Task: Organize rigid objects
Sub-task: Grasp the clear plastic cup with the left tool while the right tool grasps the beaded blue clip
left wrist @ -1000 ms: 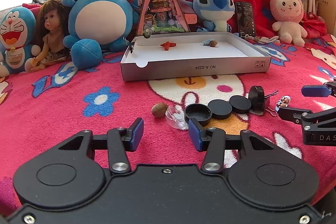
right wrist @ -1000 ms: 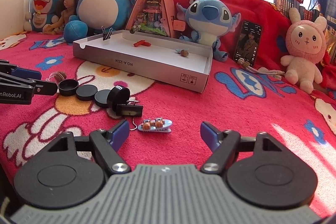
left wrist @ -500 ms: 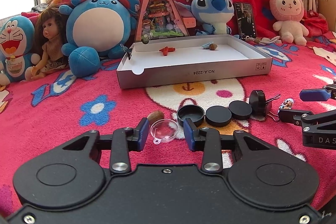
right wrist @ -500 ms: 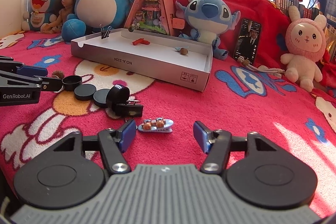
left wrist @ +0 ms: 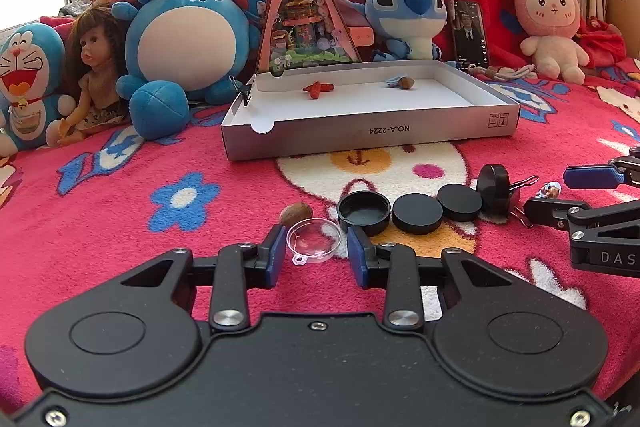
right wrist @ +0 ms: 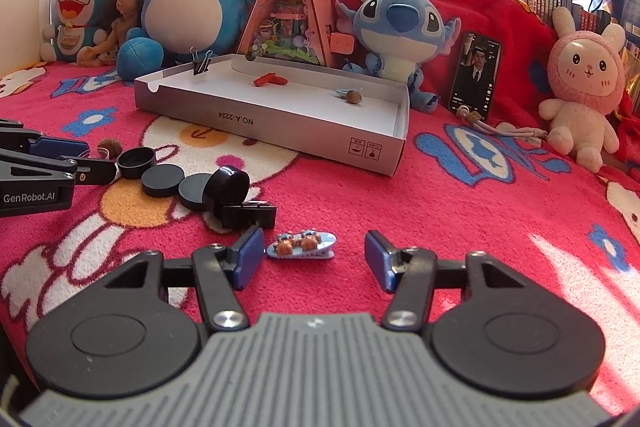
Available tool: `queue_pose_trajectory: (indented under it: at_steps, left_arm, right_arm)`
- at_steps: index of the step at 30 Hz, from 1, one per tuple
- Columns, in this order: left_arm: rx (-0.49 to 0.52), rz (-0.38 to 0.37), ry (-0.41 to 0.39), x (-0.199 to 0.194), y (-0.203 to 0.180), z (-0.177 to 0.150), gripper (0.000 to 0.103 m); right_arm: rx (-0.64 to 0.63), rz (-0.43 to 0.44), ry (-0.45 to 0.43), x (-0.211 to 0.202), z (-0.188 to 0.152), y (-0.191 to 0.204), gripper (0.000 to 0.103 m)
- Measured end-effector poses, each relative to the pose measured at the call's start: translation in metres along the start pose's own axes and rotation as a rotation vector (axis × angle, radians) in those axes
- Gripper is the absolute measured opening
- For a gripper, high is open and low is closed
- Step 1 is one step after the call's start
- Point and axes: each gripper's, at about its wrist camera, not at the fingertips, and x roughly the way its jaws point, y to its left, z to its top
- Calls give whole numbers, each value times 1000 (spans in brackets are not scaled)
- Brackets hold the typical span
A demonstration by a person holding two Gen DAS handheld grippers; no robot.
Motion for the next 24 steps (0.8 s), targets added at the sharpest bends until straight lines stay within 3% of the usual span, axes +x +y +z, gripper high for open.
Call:
queue_pose_trajectory:
  at_steps: [7, 24]
  left_arm:
    - [-16, -5, 2, 2, 1, 0, 27]
    - [-73, -17, -7, -7, 6, 10, 27]
  right_arm:
    - [-23, 24, 3, 0, 0, 5, 44]
    - [26, 0, -17, -8, 12, -1, 43]
